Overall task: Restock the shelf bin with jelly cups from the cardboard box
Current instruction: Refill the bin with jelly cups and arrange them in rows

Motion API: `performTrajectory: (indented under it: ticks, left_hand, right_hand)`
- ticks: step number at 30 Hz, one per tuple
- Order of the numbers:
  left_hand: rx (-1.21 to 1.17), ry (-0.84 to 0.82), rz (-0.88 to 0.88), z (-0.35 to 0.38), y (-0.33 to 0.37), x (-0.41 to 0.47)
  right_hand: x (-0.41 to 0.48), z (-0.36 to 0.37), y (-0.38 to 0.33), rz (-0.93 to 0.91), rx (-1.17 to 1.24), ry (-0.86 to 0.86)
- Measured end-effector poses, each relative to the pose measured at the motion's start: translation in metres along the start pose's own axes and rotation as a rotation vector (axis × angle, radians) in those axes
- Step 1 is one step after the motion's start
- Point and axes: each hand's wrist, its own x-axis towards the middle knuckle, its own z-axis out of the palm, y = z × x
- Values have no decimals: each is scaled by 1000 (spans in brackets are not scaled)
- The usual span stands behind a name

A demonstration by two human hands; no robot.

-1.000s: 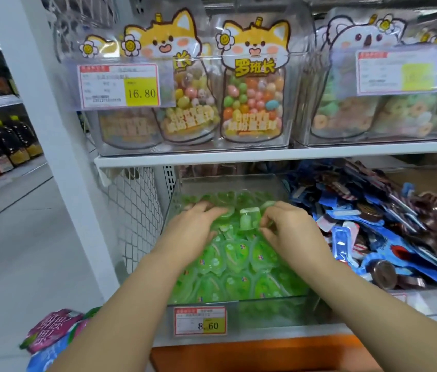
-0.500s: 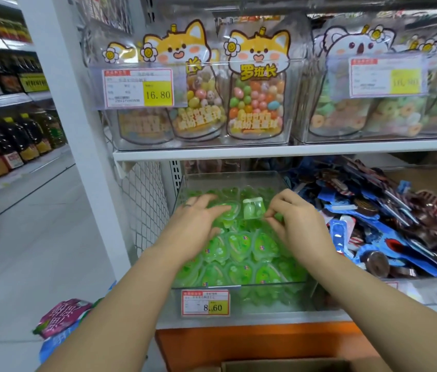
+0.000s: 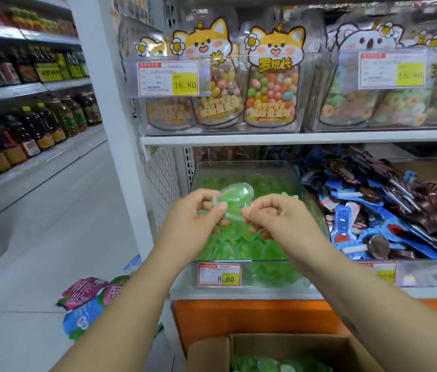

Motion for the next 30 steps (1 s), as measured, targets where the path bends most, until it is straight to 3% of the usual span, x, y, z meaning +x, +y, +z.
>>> performTrajectory:
  ticks: [2,6,10,16,20,30]
  left_hand:
    - [-16,-19,-17,-2,-2,-1]
    - [138,-144,40,-14,-7,1]
    - [358,-192,120,-12,-13,5]
    - [527,-50,108,-10,-20,5]
    - [931,-150,171,-14,-24,0]
    - [1203,-277,277,-17,-37,-6]
  right_hand:
    - [-8,5,3,29,-79,-61]
    - [-3,-2,6,-99,-284,22]
    - [1,-3,7,-88,-417,-94]
    - [5,-3,24,160,-263,-89]
    - [8,1,32,193,-277,-95]
    - [11,6,40,182,-499,-182]
